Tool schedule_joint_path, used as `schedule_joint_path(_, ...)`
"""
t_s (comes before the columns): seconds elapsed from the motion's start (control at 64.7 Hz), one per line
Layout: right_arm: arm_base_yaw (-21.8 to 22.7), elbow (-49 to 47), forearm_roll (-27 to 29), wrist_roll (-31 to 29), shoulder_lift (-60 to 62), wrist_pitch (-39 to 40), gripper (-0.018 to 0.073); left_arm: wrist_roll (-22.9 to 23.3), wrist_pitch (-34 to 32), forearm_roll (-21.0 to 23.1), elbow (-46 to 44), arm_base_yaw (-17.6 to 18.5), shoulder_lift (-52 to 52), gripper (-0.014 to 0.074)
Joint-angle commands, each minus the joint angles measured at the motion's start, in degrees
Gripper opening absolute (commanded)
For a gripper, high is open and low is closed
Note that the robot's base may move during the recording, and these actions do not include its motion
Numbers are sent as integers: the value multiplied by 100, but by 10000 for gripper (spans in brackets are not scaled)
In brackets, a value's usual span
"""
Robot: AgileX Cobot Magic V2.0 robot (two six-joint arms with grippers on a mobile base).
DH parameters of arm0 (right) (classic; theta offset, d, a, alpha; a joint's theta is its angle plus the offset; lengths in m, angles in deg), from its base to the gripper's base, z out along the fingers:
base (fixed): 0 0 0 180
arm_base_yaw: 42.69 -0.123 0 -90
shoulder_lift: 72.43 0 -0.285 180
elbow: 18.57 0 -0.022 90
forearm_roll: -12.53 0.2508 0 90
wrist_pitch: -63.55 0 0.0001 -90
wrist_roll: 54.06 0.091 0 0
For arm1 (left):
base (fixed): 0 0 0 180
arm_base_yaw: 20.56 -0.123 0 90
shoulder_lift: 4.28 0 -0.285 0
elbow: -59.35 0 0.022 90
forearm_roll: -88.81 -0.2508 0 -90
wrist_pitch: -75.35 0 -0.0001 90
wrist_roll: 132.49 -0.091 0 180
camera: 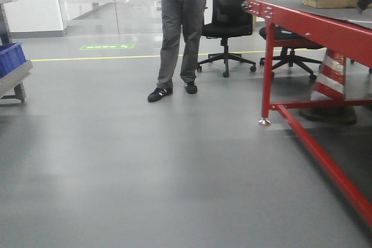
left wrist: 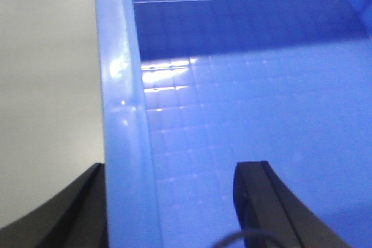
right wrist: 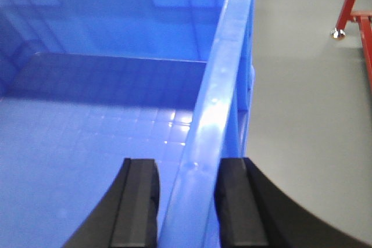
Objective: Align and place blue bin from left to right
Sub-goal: 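Turn and drive toward the other bin rack, keeping the bin held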
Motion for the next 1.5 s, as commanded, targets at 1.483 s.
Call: schedule_joint_path(1.483,44,-55,-214,144,42,624,-69,-306,-2384,637,-129,101,-192,-111)
